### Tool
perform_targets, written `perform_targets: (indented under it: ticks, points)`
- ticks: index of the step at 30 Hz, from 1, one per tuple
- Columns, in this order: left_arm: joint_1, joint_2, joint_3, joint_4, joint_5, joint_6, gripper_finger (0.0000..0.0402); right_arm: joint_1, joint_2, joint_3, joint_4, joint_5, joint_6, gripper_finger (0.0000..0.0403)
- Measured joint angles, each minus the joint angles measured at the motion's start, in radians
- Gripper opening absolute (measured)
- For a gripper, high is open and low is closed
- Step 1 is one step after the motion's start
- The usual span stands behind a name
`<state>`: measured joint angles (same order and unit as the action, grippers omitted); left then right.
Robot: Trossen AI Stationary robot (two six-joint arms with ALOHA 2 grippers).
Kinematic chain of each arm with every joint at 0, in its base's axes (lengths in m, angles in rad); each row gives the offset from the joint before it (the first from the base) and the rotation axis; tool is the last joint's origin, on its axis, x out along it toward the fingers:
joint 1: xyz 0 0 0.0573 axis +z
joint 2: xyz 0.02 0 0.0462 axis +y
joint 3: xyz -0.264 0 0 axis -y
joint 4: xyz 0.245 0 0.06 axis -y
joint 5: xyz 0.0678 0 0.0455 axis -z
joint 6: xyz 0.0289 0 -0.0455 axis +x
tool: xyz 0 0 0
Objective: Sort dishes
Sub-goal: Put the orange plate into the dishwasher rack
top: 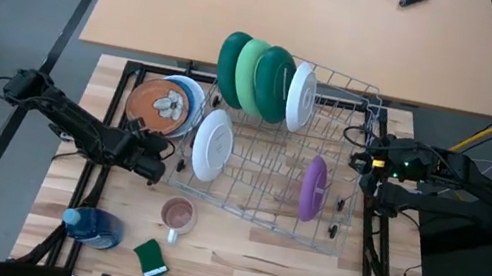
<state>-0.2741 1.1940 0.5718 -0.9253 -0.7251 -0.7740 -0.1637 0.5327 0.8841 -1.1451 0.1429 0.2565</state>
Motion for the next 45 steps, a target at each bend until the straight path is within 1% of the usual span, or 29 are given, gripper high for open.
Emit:
perform_targets:
  ticks: [3,6,13,20,23,29,37,45]
  points:
    - [0.002,0.0,0.011,-0.009,-0.017,0.051,0.0148,0.0,0.0,0.0,0.0,0.0,0.0,0.0152]
    - [0.013,0.0,0.011,-0.02,-0.047,0.077,0.0148,0.0,0.0,0.0,0.0,0.022,0.0,0.0152]
    - [0.057,0.0,0.008,-0.028,-0.05,0.077,0.0148,0.0,0.0,0.0,0.0,0.059,0.0,0.0152]
    - [0.128,0.0,0.008,-0.028,-0.05,0.076,0.0148,0.0,0.0,0.0,-0.001,0.058,0.0,0.0152]
    - [0.151,0.0,0.008,-0.022,-0.044,0.083,0.0148,0.0,0.0,0.0,-0.001,0.058,0.0,0.0152]
    - [0.167,0.0,0.008,0.019,0.001,0.149,0.0148,0.0,0.0,0.0,-0.008,0.057,0.0,0.0152]
    - [0.195,0.001,0.008,0.019,0.004,0.15,0.0148,0.0,0.0,0.0,-0.01,0.056,-0.001,0.0152]
    - [0.271,0.069,0.008,0.035,0.008,0.153,0.0148,0.0,0.0,0.0,-0.01,0.056,-0.001,0.0152]
